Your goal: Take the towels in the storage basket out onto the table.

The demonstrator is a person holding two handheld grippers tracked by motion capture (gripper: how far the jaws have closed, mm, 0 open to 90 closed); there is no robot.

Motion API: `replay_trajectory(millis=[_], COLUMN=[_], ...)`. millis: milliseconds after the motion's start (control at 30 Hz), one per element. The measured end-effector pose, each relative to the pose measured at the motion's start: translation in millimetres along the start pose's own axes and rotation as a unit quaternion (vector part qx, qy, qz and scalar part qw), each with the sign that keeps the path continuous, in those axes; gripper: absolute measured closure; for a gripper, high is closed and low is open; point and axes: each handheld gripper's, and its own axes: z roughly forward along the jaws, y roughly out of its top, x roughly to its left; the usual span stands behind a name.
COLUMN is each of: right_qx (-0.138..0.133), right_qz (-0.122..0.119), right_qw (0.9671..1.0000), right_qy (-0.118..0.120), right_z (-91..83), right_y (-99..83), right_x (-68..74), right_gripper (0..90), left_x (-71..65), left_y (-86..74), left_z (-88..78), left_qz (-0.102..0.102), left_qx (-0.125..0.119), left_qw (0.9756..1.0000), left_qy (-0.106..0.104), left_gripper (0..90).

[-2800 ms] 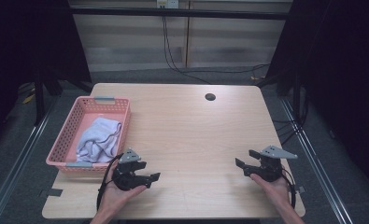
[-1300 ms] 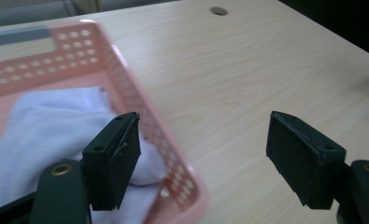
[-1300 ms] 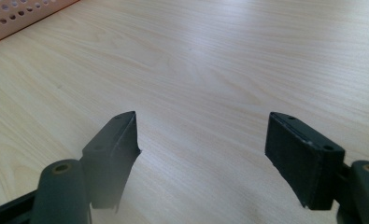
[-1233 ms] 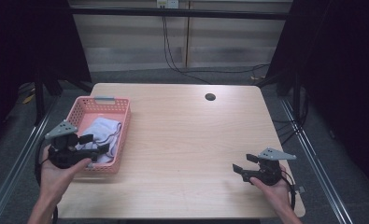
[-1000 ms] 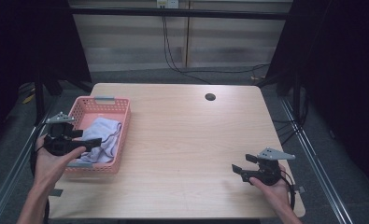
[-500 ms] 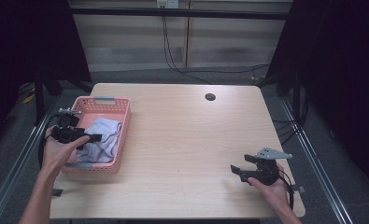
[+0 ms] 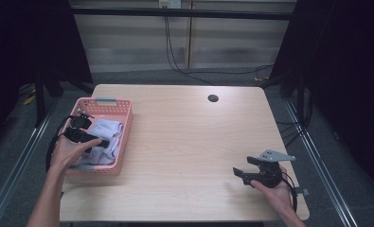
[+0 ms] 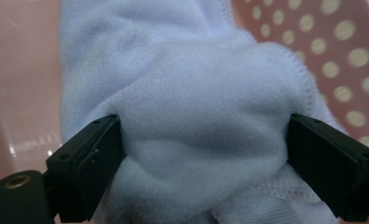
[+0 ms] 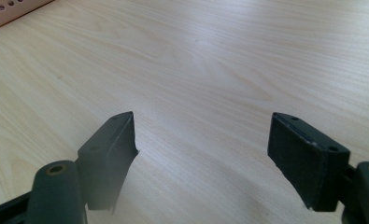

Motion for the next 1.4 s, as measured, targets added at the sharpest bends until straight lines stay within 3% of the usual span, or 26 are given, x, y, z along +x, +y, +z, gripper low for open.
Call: replay_trajectory(millis=[167,300,367,500,633,867,1167,1267,1400], right_qx=[0.001,0.003,0.004,0.007,0.01,0.01,0.011,0.012,0.01], right_qz=[-0.002,-0.002,0.0,-0.001,-0.003,-0.006,-0.006,-0.006,-0.006], right_qw=[1.0,1.0,1.0,0.9999,0.9999,0.9998,0.9999,0.9999,0.9999], right_qy=[0.001,0.004,0.004,0.008,0.012,0.017,0.011,0.01,0.006], right_z=[0.5,0.9,0.8,2.1,3.3,4.0,2.9,3.8,2.2], right_y=[0.0,-0.1,-0.1,-0.3,-0.2,-0.2,0.3,0.7,0.9], right_x=[-0.5,0.1,0.3,0.0,0.5,0.7,0.4,0.4,0.7], right_gripper=[23.3,23.3,23.3,23.3,23.3,23.3,23.2,23.2,23.1], left_x=[-2.9,-6.1,-6.0,-0.5,-1.0,-3.1,-2.6,-0.2,3.6], left_y=[2.7,5.6,7.4,8.8,13.1,16.4,12.9,13.4,9.3], left_z=[8.5,18.6,19.7,24.1,32.2,31.9,21.9,17.9,10.7], left_qz=[-0.008,0.004,0.007,-0.007,-0.019,-0.021,-0.01,-0.01,-0.022], left_qx=[0.018,0.05,0.059,0.083,0.101,0.107,0.077,0.074,0.044], left_qw=[0.9996,0.9981,0.9977,0.9964,0.9945,0.9933,0.9961,0.9965,0.9986], left_qy=[0.018,0.036,0.034,0.015,0.023,0.037,0.042,0.038,0.022], left_gripper=[7.3,0.7,0.0,0.0,0.0,11.8,33.8,41.2,47.1])
